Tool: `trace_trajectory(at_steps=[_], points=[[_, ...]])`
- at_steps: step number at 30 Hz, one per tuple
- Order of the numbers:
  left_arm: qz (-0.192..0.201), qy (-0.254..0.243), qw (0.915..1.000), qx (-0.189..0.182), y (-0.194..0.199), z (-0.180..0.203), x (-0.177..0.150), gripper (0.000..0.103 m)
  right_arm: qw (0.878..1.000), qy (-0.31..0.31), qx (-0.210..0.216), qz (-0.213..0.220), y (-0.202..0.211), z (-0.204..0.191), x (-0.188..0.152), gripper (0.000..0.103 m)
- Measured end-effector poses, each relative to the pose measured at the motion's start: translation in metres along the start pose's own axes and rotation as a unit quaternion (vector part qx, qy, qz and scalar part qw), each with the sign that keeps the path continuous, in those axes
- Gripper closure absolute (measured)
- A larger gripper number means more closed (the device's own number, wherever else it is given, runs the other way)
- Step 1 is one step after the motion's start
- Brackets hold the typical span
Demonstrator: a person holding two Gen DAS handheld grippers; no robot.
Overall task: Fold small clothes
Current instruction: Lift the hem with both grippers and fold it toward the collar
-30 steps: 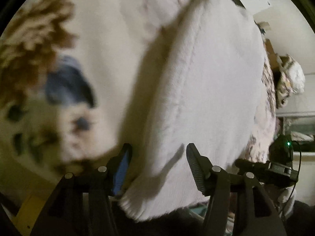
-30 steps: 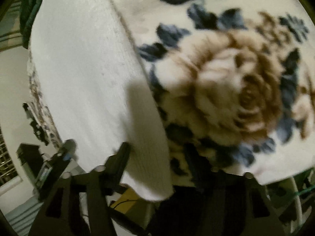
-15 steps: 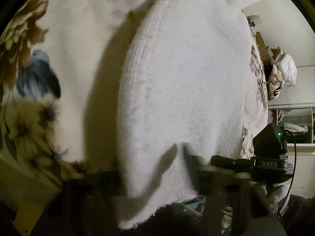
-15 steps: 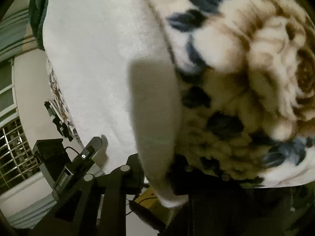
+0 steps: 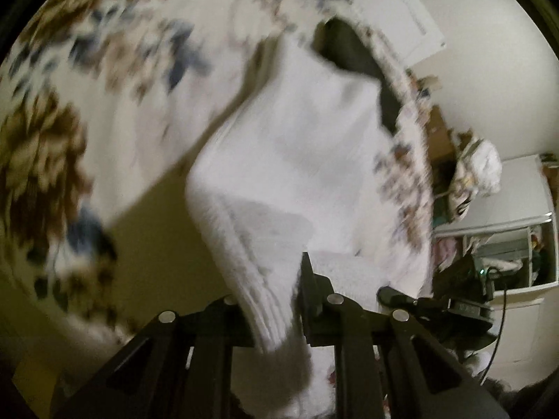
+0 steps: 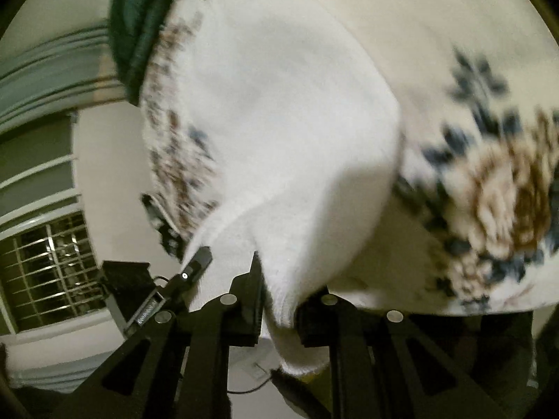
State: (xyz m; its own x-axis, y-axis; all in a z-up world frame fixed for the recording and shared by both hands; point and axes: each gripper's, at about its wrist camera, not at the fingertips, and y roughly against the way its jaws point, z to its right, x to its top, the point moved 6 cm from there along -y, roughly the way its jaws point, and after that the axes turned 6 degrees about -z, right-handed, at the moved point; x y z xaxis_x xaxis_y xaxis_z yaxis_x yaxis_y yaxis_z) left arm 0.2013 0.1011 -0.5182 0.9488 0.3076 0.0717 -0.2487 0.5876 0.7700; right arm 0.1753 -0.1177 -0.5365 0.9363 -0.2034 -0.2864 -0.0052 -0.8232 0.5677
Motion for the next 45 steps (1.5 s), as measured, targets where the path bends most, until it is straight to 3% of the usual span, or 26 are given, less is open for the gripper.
trace_trajectory(at_steps=[4,10,16,19,20,22,24,27,29,34,35,37,38,39,45], points=[[0.040,-0.012,0.9987,-0.028,0.010,0.031,0.063,0.090,0.999,0.018,0.030,0.036,0.026,-0.046,0.047,0.088],[0.078,-0.018,0.9960,-0.040,-0.018,0.057,0.163,0.090,0.996,0.017,0.027,0.084,0.055,-0.079,0.153,0.088],[0.055,0.040,0.9966,-0.046,-0.073,0.038,0.261,0.089,0.996,-0.037,0.022,0.080,0.049,-0.069,0.271,0.080],[0.062,0.082,0.9924,-0.069,-0.076,0.029,0.288,0.084,0.994,-0.053,0.047,0.081,0.052,-0.071,0.307,0.072],[0.067,0.090,0.9905,-0.079,-0.072,0.028,0.291,0.079,0.993,-0.054,0.056,0.084,0.057,-0.074,0.316,0.063],[0.090,0.107,0.9870,-0.079,-0.058,0.025,0.298,0.062,0.992,-0.042,0.067,0.094,0.065,-0.081,0.329,0.058],[0.110,0.107,0.9858,-0.070,-0.048,0.024,0.298,0.052,0.995,-0.019,0.043,0.093,0.068,-0.087,0.336,0.052],[0.116,0.051,0.9919,-0.011,-0.047,0.033,0.293,0.050,0.994,0.038,-0.036,0.093,0.072,-0.092,0.334,0.052],[0.099,-0.011,0.9942,0.039,-0.060,0.046,0.288,0.050,0.989,0.073,-0.086,0.090,0.068,-0.092,0.329,0.052],[0.020,-0.114,0.9839,0.136,-0.129,0.055,0.287,0.050,0.982,0.103,-0.141,0.076,0.048,-0.086,0.319,0.052],[0.003,-0.126,0.9803,0.152,-0.146,0.054,0.290,0.052,0.983,0.092,-0.138,0.073,0.044,-0.082,0.321,0.052],[-0.005,-0.134,0.9785,0.157,-0.160,0.052,0.294,0.084,0.984,0.067,-0.138,0.088,0.043,-0.075,0.325,0.062],[-0.008,-0.129,0.9810,0.145,-0.161,0.050,0.296,0.094,0.983,0.061,-0.144,0.095,0.044,-0.074,0.328,0.083],[-0.005,-0.126,0.9827,0.136,-0.158,0.050,0.297,0.095,0.982,0.058,-0.149,0.100,0.045,-0.072,0.329,0.093],[0.039,-0.106,0.9875,0.109,-0.110,0.039,0.302,0.095,0.972,0.055,-0.175,0.149,0.060,-0.083,0.340,0.098]])
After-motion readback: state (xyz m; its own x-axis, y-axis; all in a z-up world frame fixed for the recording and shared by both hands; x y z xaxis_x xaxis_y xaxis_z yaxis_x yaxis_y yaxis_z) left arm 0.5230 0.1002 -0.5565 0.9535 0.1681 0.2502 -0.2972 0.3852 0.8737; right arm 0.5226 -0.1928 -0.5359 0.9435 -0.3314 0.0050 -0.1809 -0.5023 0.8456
